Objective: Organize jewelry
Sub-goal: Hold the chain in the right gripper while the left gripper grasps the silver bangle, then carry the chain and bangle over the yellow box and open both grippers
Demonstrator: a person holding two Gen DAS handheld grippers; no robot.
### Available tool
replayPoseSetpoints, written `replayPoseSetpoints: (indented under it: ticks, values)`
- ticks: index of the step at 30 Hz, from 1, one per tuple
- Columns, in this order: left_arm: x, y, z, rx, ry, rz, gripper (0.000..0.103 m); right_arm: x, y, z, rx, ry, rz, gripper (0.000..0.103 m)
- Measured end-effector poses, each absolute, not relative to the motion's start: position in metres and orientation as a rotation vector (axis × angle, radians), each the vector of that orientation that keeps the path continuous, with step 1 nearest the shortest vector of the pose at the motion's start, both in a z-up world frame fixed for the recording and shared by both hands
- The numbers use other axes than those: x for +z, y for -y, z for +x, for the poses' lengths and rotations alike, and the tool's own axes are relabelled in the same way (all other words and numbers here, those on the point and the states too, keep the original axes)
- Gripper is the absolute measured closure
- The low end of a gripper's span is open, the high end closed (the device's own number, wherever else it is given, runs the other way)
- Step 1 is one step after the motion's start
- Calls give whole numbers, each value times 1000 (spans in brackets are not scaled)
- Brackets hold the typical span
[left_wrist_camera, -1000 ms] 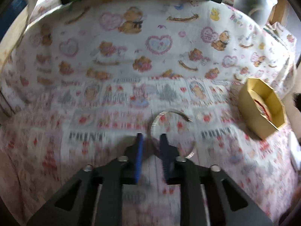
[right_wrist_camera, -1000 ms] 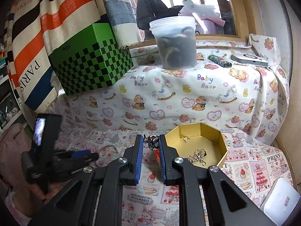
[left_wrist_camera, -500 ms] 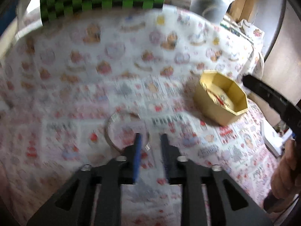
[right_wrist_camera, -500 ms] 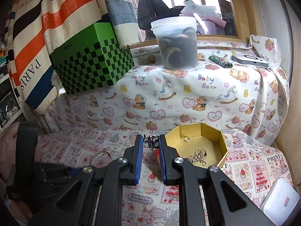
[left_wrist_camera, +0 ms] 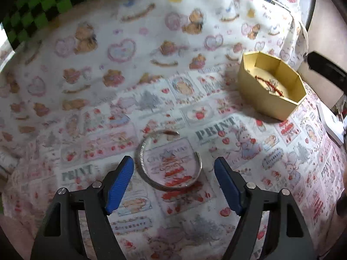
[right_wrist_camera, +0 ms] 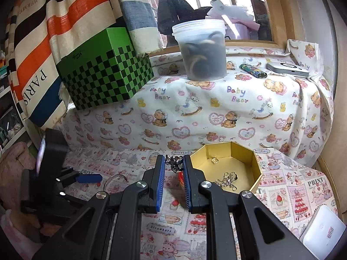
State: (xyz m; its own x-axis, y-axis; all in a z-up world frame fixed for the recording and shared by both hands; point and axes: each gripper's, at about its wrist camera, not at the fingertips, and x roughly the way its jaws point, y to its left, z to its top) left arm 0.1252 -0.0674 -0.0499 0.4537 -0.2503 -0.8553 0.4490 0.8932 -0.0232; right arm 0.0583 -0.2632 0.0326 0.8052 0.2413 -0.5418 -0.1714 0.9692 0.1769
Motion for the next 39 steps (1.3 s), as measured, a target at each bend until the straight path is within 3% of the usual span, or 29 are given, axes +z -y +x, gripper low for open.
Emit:
replayPoseSetpoints:
  ticks: [3,5,6,13,31,39]
  values:
    - [-57,70,128,-401,-989,234,28,33,263,59,222,-596,121,85]
    - [-58,69,130,-371,-966,196,40,33,264,59,221,-596,121,85]
    - [-57,67,131,-357,-960,170,42,33,264,59,219,-595,123,85]
    - [-45,51,118,-335,-910,86,42,39,272,56,216,-580,149,85]
    - [68,80,62,-499,-665,-56,42,77,315,45,242,-518,189,85]
    - [52,144,109,-606,-800,-129,42,33,355,74,275,-673,326,85]
